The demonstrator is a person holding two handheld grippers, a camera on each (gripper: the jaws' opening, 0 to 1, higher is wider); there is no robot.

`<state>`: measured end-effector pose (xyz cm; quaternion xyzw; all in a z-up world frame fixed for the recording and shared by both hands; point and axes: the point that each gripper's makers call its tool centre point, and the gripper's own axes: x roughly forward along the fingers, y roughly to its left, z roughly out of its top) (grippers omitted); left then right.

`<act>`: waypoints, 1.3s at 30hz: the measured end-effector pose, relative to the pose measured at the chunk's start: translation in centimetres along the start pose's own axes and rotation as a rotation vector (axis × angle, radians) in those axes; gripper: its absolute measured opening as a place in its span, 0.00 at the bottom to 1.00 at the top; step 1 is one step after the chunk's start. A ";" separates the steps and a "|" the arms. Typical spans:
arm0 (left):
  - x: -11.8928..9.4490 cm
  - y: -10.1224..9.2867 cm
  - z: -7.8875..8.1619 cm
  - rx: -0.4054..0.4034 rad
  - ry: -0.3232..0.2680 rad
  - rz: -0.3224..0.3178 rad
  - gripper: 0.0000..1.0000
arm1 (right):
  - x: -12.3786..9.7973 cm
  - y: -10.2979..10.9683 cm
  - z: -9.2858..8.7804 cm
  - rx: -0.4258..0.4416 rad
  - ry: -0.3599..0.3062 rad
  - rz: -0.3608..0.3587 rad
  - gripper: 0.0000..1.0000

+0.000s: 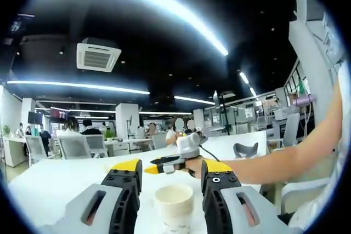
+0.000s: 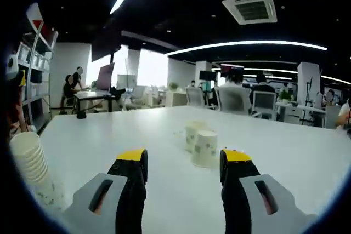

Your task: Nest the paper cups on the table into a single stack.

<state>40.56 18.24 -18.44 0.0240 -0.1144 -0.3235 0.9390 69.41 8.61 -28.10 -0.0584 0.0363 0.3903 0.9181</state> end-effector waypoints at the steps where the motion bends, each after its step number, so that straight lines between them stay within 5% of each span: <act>1: -0.1 0.1 0.0 0.005 0.001 0.003 0.46 | 0.8 -0.3 -0.1 -0.003 0.015 0.000 0.56; 17: 0.3 1.1 -0.3 -0.005 -0.002 0.003 0.45 | 9.8 -4.1 -1.6 0.019 0.197 -0.082 0.55; 31: 0.5 1.8 -0.7 -0.004 0.004 0.014 0.44 | 12.8 -4.8 -4.0 0.063 0.225 -0.109 0.50; 39: 0.5 2.5 -1.5 -0.018 0.013 0.022 0.43 | 14.3 -5.5 -3.8 0.045 0.191 -0.111 0.48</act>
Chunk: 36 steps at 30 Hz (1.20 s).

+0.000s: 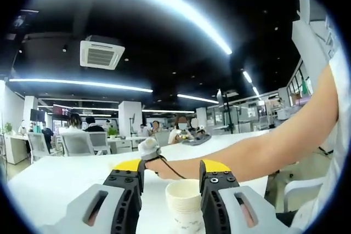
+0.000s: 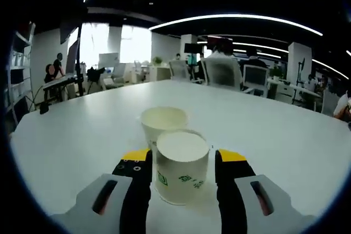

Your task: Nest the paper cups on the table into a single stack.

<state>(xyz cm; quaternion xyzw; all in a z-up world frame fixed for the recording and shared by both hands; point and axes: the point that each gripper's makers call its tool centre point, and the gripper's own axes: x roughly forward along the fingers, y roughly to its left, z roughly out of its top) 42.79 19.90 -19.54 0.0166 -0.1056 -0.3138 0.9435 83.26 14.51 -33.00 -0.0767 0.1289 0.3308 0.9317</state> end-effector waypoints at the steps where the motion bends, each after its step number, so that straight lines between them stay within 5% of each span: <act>1: 0.1 0.1 -0.2 -0.003 0.002 0.000 0.43 | 0.2 -0.1 0.2 -0.003 -0.004 0.001 0.47; 7: 0.3 0.3 -0.8 -0.010 0.017 0.002 0.42 | -0.5 -0.7 0.1 -0.002 0.001 0.014 0.40; 13: 0.5 0.1 -1.0 -0.113 -0.013 -0.038 0.42 | -5.1 0.0 1.0 -0.001 -0.106 0.065 0.39; 20: 0.6 -0.8 -1.0 -0.106 -0.009 -0.048 0.42 | -11.8 2.0 1.8 -0.004 -0.223 0.147 0.39; 28: 0.7 -2.0 -0.7 -0.103 -0.011 -0.067 0.42 | -20.9 6.9 3.5 -0.042 -0.332 0.264 0.39; 36: 0.7 -3.6 -0.6 -0.090 -0.001 -0.083 0.42 | -31.8 15.0 8.2 -0.089 -0.561 0.355 0.39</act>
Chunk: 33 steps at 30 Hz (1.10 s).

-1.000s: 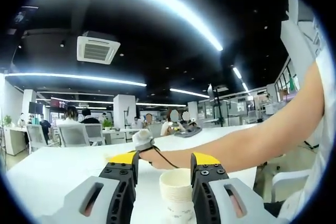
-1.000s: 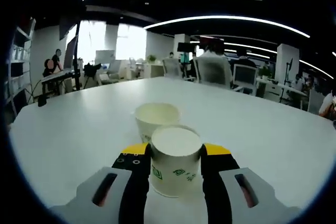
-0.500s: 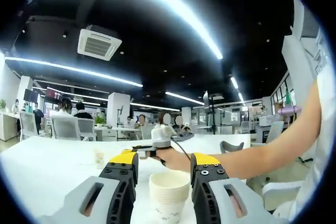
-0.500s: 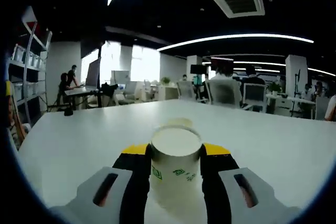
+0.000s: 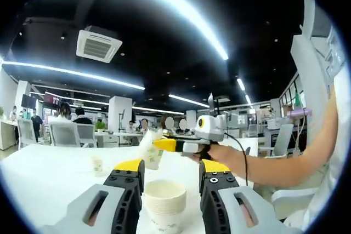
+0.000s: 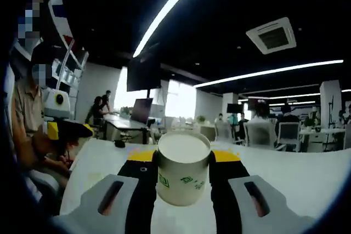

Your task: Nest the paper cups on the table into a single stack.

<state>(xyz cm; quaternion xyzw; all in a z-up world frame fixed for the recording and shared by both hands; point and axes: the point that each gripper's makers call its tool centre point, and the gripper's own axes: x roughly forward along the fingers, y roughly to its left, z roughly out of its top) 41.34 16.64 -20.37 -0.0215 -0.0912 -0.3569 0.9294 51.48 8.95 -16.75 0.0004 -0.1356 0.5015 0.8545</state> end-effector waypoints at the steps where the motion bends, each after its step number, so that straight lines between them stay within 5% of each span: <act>1: 0.0 -0.1 0.0 0.001 0.000 -0.001 0.42 | -0.4 1.1 1.1 0.007 -0.020 0.014 0.39; 6: 0.1 -1.2 0.3 0.013 0.002 -0.018 0.42 | -2.8 5.7 3.9 -0.020 -0.070 0.048 0.39; 10: -0.1 -1.9 1.1 0.011 -0.016 -0.028 0.42 | -5.6 8.5 5.8 -0.053 -0.128 0.008 0.39; 15: -0.9 -3.2 2.1 -0.018 -0.030 -0.061 0.43 | -6.6 11.1 6.5 -0.045 -0.162 -0.012 0.39; 22: -1.9 -4.2 2.5 -0.082 -0.027 -0.072 0.39 | -6.5 13.0 6.2 -0.076 -0.177 -0.012 0.39; 33: -2.3 -5.1 2.7 -0.142 -0.025 -0.094 0.16 | -6.6 14.0 6.2 -0.070 -0.224 -0.006 0.39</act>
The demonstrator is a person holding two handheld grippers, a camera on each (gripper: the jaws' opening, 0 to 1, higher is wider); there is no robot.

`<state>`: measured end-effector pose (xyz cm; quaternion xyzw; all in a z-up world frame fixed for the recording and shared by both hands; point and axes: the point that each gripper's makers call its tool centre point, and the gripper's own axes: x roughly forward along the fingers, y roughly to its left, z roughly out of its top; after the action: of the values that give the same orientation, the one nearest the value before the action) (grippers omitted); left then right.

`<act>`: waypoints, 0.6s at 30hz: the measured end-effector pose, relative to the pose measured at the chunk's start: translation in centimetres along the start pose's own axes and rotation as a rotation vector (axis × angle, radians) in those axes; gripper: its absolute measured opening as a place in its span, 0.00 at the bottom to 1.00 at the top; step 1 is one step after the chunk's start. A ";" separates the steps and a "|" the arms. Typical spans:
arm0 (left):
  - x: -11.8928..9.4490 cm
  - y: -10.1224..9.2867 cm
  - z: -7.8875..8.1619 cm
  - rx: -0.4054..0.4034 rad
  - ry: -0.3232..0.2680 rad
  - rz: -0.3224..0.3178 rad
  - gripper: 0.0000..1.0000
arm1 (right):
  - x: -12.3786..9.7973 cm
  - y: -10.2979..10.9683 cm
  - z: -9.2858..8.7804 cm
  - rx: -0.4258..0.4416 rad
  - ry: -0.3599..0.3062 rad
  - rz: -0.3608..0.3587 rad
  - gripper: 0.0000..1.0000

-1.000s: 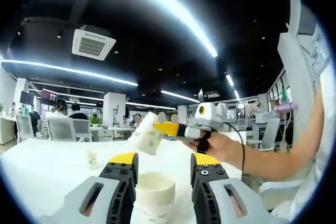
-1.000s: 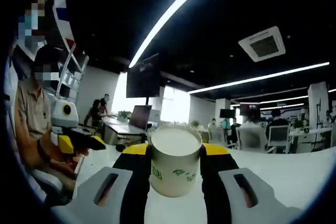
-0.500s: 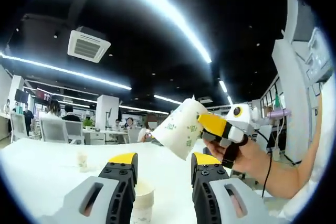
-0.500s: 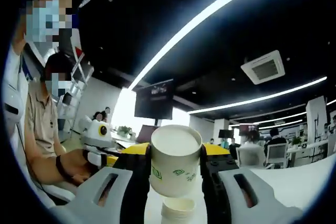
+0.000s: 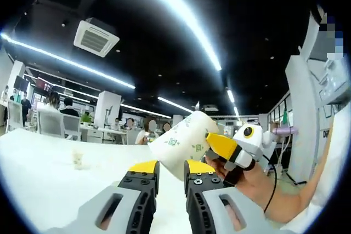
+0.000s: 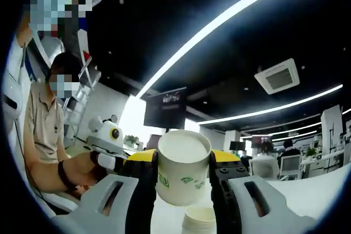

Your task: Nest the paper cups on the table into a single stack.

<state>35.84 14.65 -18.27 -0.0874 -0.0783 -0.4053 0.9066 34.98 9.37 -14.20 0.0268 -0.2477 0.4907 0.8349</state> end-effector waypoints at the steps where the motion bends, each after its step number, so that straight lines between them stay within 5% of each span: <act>1: 0.0 0.0 -0.1 -0.005 0.003 -0.002 0.15 | 0.0 -0.1 0.0 -0.002 -0.001 -0.004 0.39; 18: -0.6 1.8 0.9 0.031 -0.044 0.071 0.01 | 0.1 -0.5 -1.7 0.013 0.020 -0.005 0.39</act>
<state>36.77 16.46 -17.73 -0.0849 -0.1015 -0.3697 0.9197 36.09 9.63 -15.55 0.0279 -0.2360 0.4907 0.8383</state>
